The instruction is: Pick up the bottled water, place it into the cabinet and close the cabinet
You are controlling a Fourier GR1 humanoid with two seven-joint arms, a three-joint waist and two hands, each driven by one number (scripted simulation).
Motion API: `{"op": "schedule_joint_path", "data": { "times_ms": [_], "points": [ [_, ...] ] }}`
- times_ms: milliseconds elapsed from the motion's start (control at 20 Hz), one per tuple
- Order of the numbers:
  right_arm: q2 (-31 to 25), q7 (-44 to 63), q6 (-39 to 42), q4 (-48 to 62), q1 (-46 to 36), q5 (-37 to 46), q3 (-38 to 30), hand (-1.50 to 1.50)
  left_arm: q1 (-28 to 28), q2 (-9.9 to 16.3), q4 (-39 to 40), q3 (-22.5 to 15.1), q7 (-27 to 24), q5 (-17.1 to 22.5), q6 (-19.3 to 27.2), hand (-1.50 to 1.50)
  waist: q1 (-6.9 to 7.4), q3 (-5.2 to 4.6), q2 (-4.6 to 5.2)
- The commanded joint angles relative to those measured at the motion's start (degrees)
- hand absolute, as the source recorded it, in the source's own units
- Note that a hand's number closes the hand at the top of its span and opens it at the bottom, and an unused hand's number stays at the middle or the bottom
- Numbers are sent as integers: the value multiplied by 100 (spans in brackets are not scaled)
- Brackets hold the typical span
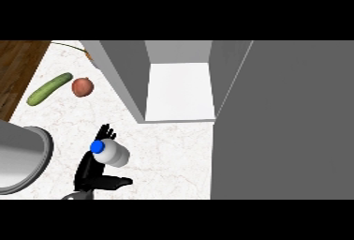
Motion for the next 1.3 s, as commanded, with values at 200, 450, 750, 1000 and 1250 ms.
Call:
{"op": "schedule_joint_path", "data": {
  "times_ms": [200, 450, 750, 1000, 1250],
  "points": [
    [-51, 182, -16, -1059, 463, -811, -184, -150, -610, -52, 943, 471, -300, 621, -864, 150, -14, -2, 4],
    [-112, 280, -77, -1298, 791, -1073, -366, -150, -838, 106, 1121, 516, -422, 679, -1267, 150, -8, 2, -10],
    [-69, -9, 70, -1245, 948, -1032, -435, -150, -626, 446, 1069, 754, -733, 787, -1331, 150, 39, 2, -19],
    [-54, -64, -18, -1145, 818, -860, -364, -150, -733, 663, 1395, 1097, -1105, 905, -1144, 150, 58, 0, 3],
    [-165, 20, -142, -1121, 689, -950, -448, -150, -754, 778, 874, 925, -908, 757, -910, 150, 104, 10, -14]
  ]
}}
